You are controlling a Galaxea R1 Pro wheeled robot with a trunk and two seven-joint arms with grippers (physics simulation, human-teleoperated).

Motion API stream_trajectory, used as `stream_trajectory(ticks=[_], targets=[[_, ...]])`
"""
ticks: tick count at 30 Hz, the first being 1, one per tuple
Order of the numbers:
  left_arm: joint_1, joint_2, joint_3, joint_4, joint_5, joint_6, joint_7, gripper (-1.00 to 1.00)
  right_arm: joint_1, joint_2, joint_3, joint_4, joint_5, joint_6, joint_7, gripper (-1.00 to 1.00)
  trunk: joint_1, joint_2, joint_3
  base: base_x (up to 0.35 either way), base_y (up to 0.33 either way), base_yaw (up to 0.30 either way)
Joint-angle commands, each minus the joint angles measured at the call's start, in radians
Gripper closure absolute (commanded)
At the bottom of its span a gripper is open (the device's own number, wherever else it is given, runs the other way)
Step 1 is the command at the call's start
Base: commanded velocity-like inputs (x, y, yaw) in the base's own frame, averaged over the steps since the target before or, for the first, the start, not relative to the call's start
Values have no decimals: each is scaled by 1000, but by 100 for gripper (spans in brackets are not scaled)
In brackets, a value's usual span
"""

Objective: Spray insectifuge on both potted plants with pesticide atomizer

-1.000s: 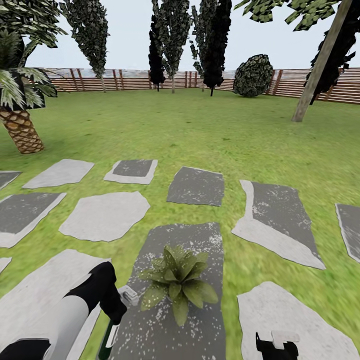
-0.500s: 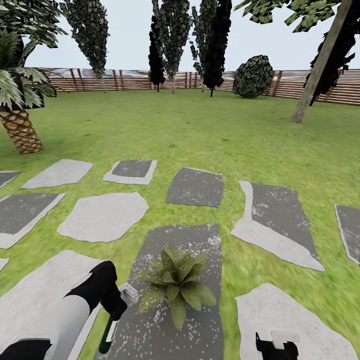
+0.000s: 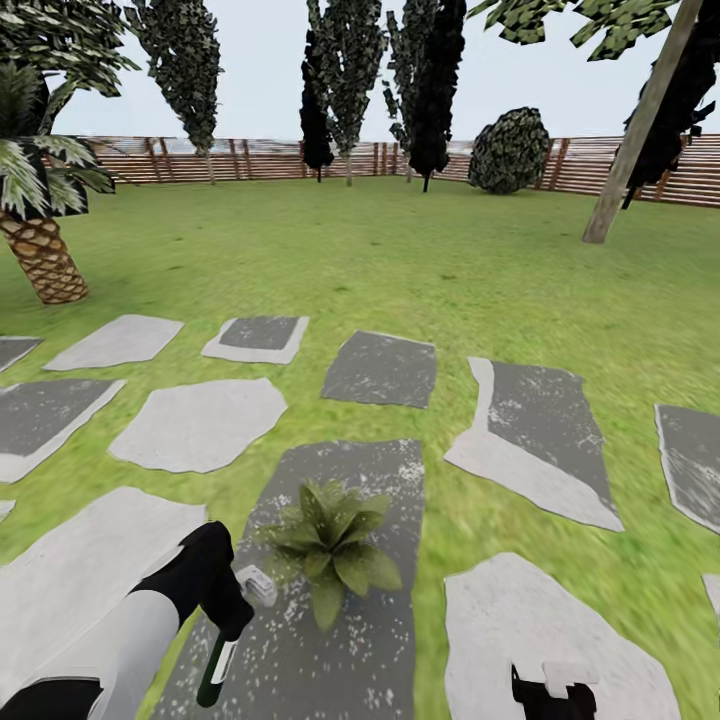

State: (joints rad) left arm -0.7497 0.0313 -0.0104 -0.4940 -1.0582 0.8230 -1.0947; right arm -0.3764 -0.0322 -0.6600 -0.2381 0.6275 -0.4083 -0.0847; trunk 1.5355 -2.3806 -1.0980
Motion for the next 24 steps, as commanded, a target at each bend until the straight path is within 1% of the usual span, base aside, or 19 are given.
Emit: stream_trajectory(ticks=[1, 6, 12, 15, 21, 24], targets=[[0, 0, -1, -2, -6, 7, -8, 100, -1, 0, -6, 2, 11, -4, -4, -100, -1, 0, -1, -242, -198, 217], [0, -3, 1, -2, -5, 7, -8, 100, -1, 0, -6, 2, 11, -4, -4, -100, -1, 0, -1, -187, -217, 267], [0, -4, 2, -2, -5, 7, -8, 100, -1, 0, -6, 2, 11, -4, -4, -100, -1, 0, -1, 48, -268, 270], [0, -4, 1, -2, -5, 7, -8, 100, -1, 0, -6, 2, 11, -4, -4, -100, -1, 0, -1, 104, -272, 85], [0, -4, 1, -2, -5, 7, -8, 100, -1, 0, -6, 2, 12, -4, -4, -100, -1, 0, -1, 59, -272, 9], [0, -3, 0, -2, 12, 7, -8, 100, -1, 0, -6, 3, 12, -4, -4, -100, -1, 0, -1, -132, -240, 0]])
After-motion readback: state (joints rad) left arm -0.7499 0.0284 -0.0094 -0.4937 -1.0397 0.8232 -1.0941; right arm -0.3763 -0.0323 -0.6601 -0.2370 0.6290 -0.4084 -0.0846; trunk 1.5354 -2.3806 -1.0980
